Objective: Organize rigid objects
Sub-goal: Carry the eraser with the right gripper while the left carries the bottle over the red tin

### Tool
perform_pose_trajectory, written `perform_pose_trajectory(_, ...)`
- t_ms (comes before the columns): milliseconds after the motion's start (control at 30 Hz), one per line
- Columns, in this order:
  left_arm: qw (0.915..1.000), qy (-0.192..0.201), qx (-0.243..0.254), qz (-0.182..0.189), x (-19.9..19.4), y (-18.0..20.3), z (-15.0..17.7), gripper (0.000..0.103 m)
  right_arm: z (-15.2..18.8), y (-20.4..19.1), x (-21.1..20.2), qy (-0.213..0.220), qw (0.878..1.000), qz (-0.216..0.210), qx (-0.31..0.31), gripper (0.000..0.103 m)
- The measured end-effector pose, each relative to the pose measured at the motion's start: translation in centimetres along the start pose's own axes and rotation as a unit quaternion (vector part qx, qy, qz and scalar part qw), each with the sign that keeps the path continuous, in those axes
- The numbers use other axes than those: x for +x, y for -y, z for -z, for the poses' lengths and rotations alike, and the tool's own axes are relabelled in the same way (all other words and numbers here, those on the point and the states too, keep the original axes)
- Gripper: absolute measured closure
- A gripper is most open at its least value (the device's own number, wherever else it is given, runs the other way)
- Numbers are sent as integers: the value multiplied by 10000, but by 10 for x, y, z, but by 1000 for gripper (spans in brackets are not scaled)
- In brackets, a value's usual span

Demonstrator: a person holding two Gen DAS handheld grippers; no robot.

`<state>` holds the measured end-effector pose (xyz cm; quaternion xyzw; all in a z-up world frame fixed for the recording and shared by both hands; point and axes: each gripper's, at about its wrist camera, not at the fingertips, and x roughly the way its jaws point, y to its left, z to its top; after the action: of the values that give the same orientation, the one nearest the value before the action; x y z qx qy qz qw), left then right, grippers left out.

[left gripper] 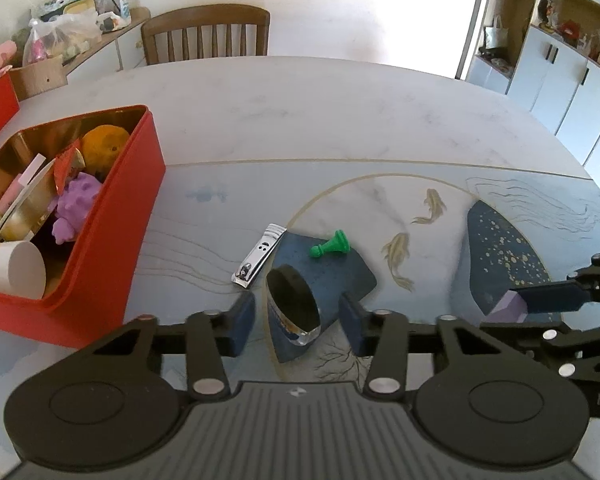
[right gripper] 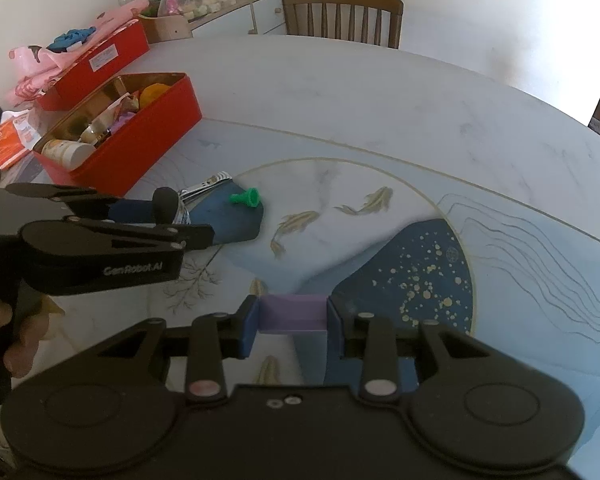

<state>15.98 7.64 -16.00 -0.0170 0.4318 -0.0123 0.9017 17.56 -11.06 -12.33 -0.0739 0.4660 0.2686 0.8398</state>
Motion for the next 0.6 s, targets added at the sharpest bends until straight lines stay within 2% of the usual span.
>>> perform_pose_trajectory(167, 9999, -1, -68, -76, -2, -5, 1, 78, 0, -1, 1, 0, 10000, -14, 3, 68)
perform_pose_trajectory(233, 10000, -27, -43, -63, -1, -6, 1, 87, 0, -3, 0, 8, 10000, -9, -3, 68)
perform_pose_trajectory(333, 9999, -15, 25, -100, -3, -8, 2, 87, -1, -5, -2, 44, 10000, -2, -16, 68)
perform_pose_trajectory(600, 9998, 43, -172, 30, -23, -26, -1, 87, -9, -19, -13, 230, 9997, -20, -72, 68)
